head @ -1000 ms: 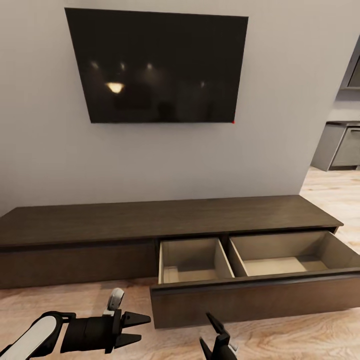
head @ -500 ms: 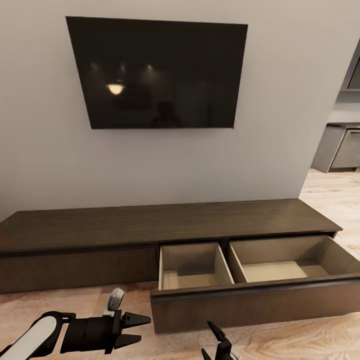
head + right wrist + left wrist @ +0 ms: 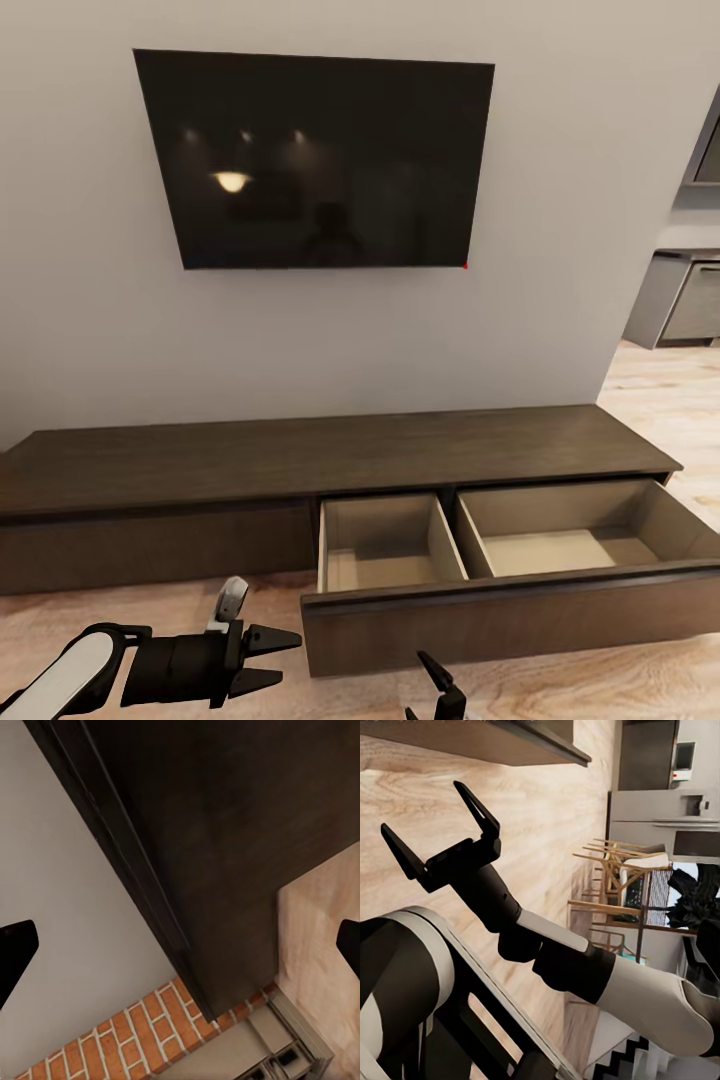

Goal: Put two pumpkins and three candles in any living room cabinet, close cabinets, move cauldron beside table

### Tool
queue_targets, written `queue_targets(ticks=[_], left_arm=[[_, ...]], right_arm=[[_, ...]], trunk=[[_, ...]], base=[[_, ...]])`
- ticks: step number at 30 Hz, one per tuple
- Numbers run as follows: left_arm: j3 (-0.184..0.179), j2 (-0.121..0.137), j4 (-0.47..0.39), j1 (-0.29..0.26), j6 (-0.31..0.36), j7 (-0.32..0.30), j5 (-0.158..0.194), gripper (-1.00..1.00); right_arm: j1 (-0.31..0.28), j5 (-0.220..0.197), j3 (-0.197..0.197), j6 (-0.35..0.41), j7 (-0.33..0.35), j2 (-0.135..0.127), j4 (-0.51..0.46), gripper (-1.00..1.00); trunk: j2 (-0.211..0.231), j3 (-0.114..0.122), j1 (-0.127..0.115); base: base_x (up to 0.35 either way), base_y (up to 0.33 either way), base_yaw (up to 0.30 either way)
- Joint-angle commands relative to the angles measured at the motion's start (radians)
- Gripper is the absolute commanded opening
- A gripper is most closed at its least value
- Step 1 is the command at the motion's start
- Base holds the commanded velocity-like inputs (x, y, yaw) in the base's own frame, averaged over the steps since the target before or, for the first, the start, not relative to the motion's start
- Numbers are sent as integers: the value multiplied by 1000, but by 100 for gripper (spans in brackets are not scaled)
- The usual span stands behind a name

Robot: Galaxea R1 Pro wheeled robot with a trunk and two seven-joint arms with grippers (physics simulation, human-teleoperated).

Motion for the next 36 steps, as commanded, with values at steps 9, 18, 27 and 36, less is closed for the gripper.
queue_targets(ticks=[9, 18, 27, 36], left_arm=[[0, 1, 0, -1, 1, -5, -3, 100], [0, 1, 0, -1, 1, -5, -3, 100], [0, 1, 0, -1, 1, -5, -4, 100], [2, 3, -1, -4, 1, -1, -16, 100]], right_arm=[[0, -7, 4, 8, -9, 0, 1, 100], [0, -7, 6, -1, -6, -8, 1, 100], [-1, -6, 7, -25, -9, -7, 3, 100], [-1, -4, 11, -26, -232, -16, 0, 100]], trunk=[[63, 27, -35], [126, 56, -69], [189, 84, -104], [252, 112, -138]], base=[[0, 0, 0], [0, 0, 0], [0, 0, 0], [0, 0, 0]])
